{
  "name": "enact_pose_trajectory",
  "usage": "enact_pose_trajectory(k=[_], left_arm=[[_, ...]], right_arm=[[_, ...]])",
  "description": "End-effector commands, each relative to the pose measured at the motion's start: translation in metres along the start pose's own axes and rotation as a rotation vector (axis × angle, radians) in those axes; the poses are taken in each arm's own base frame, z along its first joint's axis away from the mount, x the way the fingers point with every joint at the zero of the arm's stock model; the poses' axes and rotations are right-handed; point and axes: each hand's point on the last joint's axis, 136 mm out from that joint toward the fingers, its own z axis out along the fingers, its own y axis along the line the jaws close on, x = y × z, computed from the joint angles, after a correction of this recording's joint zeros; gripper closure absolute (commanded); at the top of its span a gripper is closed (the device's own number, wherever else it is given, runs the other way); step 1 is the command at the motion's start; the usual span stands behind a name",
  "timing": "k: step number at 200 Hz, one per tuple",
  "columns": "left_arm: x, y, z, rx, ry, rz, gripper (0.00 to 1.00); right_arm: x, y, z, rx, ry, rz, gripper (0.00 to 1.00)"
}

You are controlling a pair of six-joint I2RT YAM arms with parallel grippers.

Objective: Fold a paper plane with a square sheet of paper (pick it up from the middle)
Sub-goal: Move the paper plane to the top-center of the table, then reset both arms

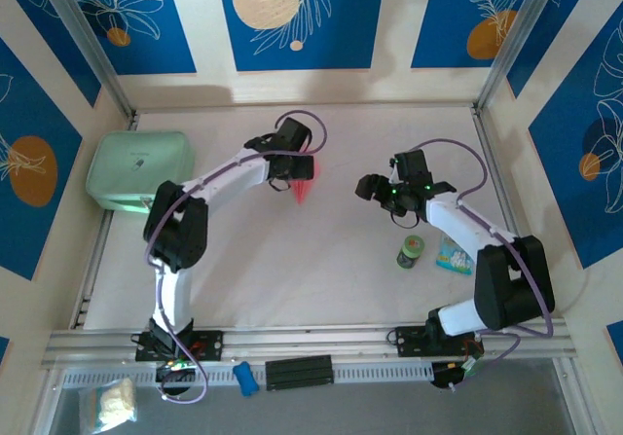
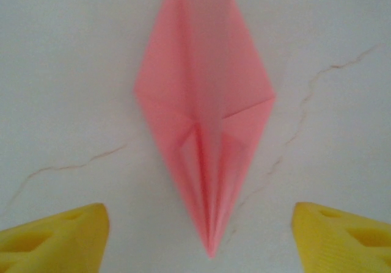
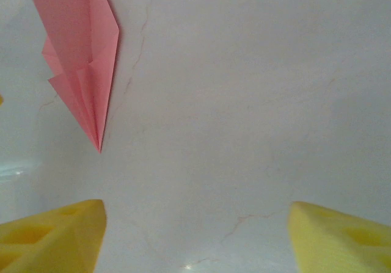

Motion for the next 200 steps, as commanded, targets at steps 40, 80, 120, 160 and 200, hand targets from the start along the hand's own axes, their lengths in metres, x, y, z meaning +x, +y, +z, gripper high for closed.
enact_pose_trajectory(k=[40,80,120,160,200], left_arm=[[-0.027,0.109,-0.128,-0.265,-0.441,-0.038,0.01],[0.012,0.186,-0.156,-0.412,-0.562,-0.071,0.01],[0.056,0.247,-0.150,-0.496,-0.679,-0.131,0.01],[0.076,0.274,-0.116,-0.486,-0.670,-0.107,0.01],[0.074,0.260,-0.080,-0.305,-0.662,-0.054,0.01]], right_arm=[[-0.075,-0.017,-0.087,0.212,-0.393,-0.190,0.00],[-0.100,-0.068,-0.103,0.381,-0.606,-0.119,0.01],[-0.093,-0.097,-0.076,0.383,-0.642,-0.149,0.01],[-0.079,-0.101,-0.038,0.325,-0.621,-0.277,0.01],[-0.072,-0.090,-0.016,0.254,-0.599,-0.401,0.01]])
